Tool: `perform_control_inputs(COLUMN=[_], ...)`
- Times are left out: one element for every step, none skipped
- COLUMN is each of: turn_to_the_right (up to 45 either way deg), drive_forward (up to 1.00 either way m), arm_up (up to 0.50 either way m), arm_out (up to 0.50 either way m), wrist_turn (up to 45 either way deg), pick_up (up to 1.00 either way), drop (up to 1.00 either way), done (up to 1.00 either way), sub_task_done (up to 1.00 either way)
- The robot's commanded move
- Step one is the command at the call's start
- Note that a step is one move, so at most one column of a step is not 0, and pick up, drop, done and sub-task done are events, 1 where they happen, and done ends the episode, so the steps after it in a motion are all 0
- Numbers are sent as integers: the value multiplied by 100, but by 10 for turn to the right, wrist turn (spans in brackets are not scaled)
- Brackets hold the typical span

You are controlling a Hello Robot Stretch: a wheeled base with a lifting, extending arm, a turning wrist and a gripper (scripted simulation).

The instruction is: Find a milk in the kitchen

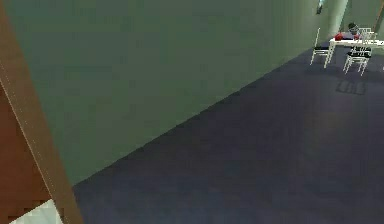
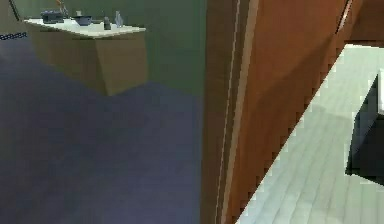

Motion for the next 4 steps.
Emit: perform_control_inputs(turn_to_the_right=[420,0,0,0], drive_forward=[0,100,100,100], arm_up=[0,0,0,0], arm_out=[0,0,0,0], wrist_turn=[0,0,0,0], pick_up=[0,0,0,0], drop=[0,0,0,0], done=[0,0,0,0], sub_task_done=[0,0,0,0])
